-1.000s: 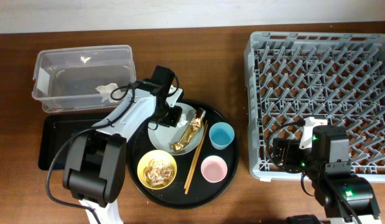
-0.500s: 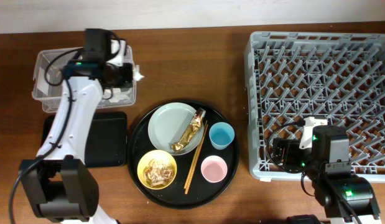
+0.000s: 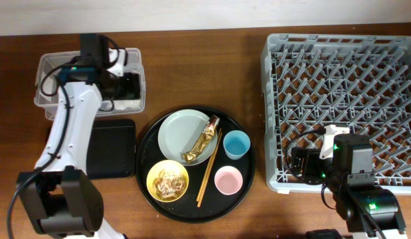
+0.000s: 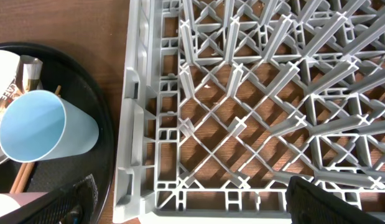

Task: Sort waste into correct bins and load items into the dishwasher rack
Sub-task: 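Grasp the gold Nescafé wrapper with the left gripper, move to bin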

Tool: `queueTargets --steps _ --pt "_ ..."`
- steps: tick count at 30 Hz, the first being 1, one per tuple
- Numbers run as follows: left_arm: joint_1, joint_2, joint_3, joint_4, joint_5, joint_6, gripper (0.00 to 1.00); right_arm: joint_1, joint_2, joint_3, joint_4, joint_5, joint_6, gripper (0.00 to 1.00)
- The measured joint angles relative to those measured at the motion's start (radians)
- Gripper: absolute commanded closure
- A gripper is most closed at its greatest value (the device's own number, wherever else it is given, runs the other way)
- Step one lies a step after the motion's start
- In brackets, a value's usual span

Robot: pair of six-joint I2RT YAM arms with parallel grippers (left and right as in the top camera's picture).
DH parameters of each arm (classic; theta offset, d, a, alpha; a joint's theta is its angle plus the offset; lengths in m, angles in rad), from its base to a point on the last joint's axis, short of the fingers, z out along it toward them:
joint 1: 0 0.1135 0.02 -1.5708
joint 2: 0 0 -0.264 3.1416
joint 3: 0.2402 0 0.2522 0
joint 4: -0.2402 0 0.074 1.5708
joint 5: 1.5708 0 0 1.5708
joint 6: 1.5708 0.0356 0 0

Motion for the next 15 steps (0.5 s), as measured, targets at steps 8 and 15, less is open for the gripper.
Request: queueTargets --steps 8,15 --pt "-0.186 -0.026 0.0 -0.06 0.109 -0.012 0.01 0.0 0.0 0.0 0.0 0.0 0.0 0.01" --pt "-0.317 -0.026 -0.047 -0.056 0.127 -0.012 0.01 0.0 0.0 0.0 0.0 0.0 0.0 0.02"
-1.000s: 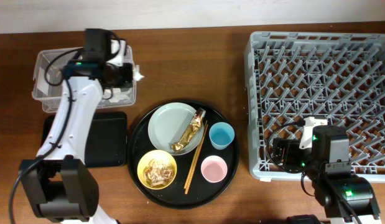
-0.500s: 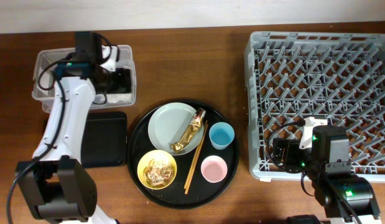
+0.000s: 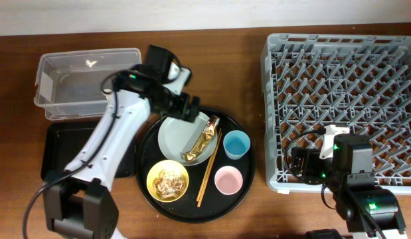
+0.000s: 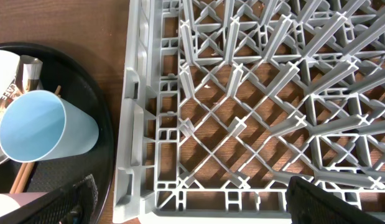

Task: Sort waste into correct bins and load items into the dishwasher rack
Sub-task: 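Grasp the gold Nescafé wrapper with the left gripper, move to bin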

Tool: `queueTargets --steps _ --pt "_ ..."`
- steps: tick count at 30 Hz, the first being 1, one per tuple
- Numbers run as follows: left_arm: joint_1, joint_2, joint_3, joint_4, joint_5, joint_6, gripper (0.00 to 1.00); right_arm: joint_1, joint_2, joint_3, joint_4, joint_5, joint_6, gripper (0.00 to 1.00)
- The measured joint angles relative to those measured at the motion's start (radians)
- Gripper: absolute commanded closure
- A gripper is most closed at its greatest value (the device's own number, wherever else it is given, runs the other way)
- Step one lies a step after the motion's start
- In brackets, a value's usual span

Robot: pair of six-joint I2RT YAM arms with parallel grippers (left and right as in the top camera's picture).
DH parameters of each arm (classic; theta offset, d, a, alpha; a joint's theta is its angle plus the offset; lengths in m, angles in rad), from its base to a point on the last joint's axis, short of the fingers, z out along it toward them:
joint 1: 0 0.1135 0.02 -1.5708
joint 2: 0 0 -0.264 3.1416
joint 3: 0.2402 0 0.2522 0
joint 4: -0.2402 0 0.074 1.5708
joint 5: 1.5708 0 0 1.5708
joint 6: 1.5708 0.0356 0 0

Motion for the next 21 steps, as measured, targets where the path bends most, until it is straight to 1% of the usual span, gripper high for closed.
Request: queueTargets --steps 2,4,5,6,8,10,12,13,15,16,17,18,19,21 --pt "-0.047 0.004 -0.042 0.004 0.001 0.0 0.02 0.0 0.0 0.0 0.0 0.0 0.0 0.02" --pt "-0.087 0.025 -0.073 0.011 0.003 0.0 0.05 0.0 0.0 0.0 0.0 0.0 0.0 0.02" --pt "-0.106 0.046 -0.087 0.013 0.003 0.0 0.1 0.0 0.0 0.0 0.0 0.0 0.0 0.02" --pt "-0.116 0.059 -0.095 0.013 0.003 -0.002 0.11 0.0 0.0 0.0 0.0 0.0 0.0 0.02" --pt "-0.139 0.108 -0.113 0.013 0.003 -0.005 0.24 0.0 0.0 0.0 0.0 0.0 0.0 0.02" --pt "-0.15 0.148 -0.118 0.013 0.004 -0.011 0.35 0.0 0.0 0.0 0.0 0.0 0.0 0.02" --pt "-0.154 0.179 -0.119 0.013 0.004 -0.012 0.55 0.0 0.0 0.0 0.0 0.0 0.0 0.02" --pt "-0.154 0.197 -0.119 0.013 0.003 -0.011 0.63 0.0 0.0 0.0 0.0 0.0 0.001 0.02" --pt "-0.154 0.219 -0.119 0.013 0.003 -0.011 0.77 0.0 0.0 0.0 0.0 0.0 0.0 0.02" --pt "-0.154 0.228 -0.119 0.013 0.003 -0.01 0.8 0.0 0.0 0.0 0.0 0.0 0.0 0.02" --pt "-0.154 0.235 -0.119 0.013 0.003 -0.011 0.86 0.0 0.0 0.0 0.0 0.0 0.0 0.02" --pt "-0.154 0.238 -0.119 0.013 0.003 -0.014 0.98 0.0 0.0 0.0 0.0 0.0 0.0 0.01" --pt "-0.154 0.24 -0.119 0.013 0.003 -0.012 0.99 0.0 0.0 0.0 0.0 0.0 0.0 0.02" --pt "-0.154 0.24 -0.119 0.013 -0.003 -0.013 0.99 0.0 0.0 0.0 0.0 0.0 0.001 0.02"
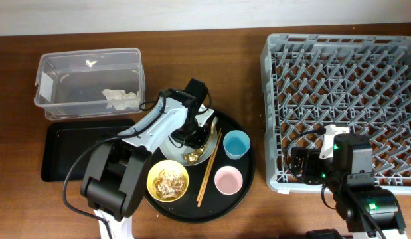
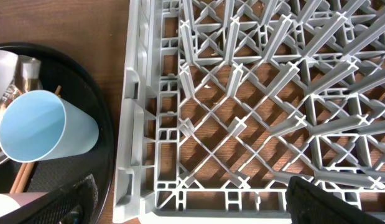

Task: Sort waste into correct bins and load items into the dishwasher rack
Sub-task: 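Grasp the gold Nescafé wrapper with the left gripper, move to bin, then reach the left gripper to the yellow bowl and grasp its rim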

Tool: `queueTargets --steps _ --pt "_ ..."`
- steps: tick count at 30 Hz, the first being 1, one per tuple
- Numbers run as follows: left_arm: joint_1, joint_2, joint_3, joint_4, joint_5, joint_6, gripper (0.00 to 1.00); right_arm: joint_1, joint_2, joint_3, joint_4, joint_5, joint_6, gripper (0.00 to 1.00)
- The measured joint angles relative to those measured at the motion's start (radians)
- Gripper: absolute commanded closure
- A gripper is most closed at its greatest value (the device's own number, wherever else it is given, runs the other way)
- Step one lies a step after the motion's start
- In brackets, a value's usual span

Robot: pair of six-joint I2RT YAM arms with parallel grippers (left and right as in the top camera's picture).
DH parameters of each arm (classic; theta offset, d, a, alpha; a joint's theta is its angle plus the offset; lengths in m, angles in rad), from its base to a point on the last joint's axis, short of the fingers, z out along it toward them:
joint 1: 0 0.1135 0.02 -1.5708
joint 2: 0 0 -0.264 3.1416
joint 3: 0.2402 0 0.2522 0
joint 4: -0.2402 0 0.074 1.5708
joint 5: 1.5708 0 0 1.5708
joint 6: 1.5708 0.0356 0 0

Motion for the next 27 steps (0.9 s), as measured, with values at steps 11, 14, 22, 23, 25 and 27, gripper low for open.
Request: queueTargets --steps 11,14,22,23,25,27 --pt "0.026 -0.008 0.119 -0.109 -0.208 -0.001 1.0 0.0 0.0 0.0 0.0 0.0 -0.001 0.02" --pt "0.074 -0.044 0.164 -0.111 -0.238 -0.002 1.0 0.0 0.0 0.0 0.0 0.0 -0.001 0.02" --pt "0.338 -0.15 0.241 0.064 -0.332 -0.002 0.9 0.0 0.0 0.0 0.0 0.0 0.0 0.02" --pt "0.367 -0.15 0.24 0.094 -0.335 -0.003 0.89 0.0 0.0 0.0 0.0 0.0 -0.001 0.01" --pt "0.418 -0.15 0.24 0.146 -0.34 -0.002 0.66 0.0 0.0 0.0 0.0 0.0 0.0 0.02" --pt "0.468 -0.15 0.241 0.188 -0.347 -0.002 0.39 0.0 0.0 0.0 0.0 0.0 -0.001 0.02"
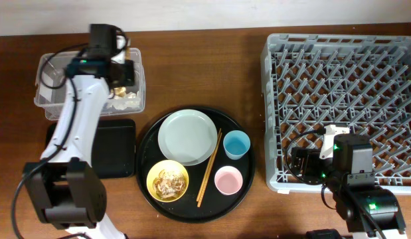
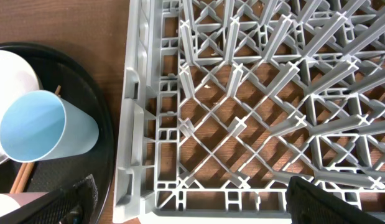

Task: Sort waste into correct bins and load items into the dishwasher rack
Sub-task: 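Reach the left gripper to the yellow bowl and grasp its rim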

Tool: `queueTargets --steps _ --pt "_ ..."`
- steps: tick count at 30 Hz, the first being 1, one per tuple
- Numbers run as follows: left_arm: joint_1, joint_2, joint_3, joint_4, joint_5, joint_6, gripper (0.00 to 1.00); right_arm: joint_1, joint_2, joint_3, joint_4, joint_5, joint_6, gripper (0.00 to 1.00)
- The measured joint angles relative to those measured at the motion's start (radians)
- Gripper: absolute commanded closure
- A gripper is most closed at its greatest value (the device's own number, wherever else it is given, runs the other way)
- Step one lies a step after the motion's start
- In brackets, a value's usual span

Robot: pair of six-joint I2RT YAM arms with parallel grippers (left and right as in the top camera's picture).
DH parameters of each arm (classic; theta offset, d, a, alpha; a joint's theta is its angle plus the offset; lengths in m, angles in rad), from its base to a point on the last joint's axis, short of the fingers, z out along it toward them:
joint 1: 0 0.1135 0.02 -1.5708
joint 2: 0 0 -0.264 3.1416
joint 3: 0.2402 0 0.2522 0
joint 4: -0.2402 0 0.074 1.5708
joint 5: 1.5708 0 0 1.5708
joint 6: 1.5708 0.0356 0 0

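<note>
My left gripper hangs over the clear plastic bin at the back left, shut on the gold wrapper, of which only a small golden sliver shows by the fingers. White tissue lies in that bin. On the round black tray are an empty pale green plate, a blue cup, a pink cup, a yellow bowl of food scraps and chopsticks. My right gripper stands open over the near left corner of the grey dishwasher rack.
A black rectangular tray lies below the clear bin, left of the round tray. The rack fills the right side of the table. In the right wrist view the blue cup stands just left of the rack wall.
My left gripper was down on the gold wrapper on the green plate. Now it is over the clear bin, and the wrapper is gone from the plate. The right arm has not moved.
My left gripper was first in the clear bin. Then it was near the plate's far edge, with tissue left in the bin. Then it was on the wrapper. Now the plate is bare and the gripper is back over the bin.
</note>
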Motion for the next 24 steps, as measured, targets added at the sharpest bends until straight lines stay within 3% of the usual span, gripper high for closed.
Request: queueTargets --steps 5,12,17,24 --pt "0.068 0.0 0.0 0.013 -0.004 0.0 0.37 0.0 0.0 0.0 0.0 0.0 0.001 0.02" --pt "0.051 0.0 0.0 -0.151 0.101 0.0 0.37 0.0 0.014 0.0 0.0 0.0 0.001 0.02" --pt "-0.04 0.0 0.0 -0.344 0.219 0.0 0.37 0.0 0.02 0.0 0.0 0.0 0.0 0.02" --pt "-0.177 0.0 0.0 -0.505 0.255 -0.021 0.37 0.0 0.02 0.0 0.0 0.0 0.0 0.02"
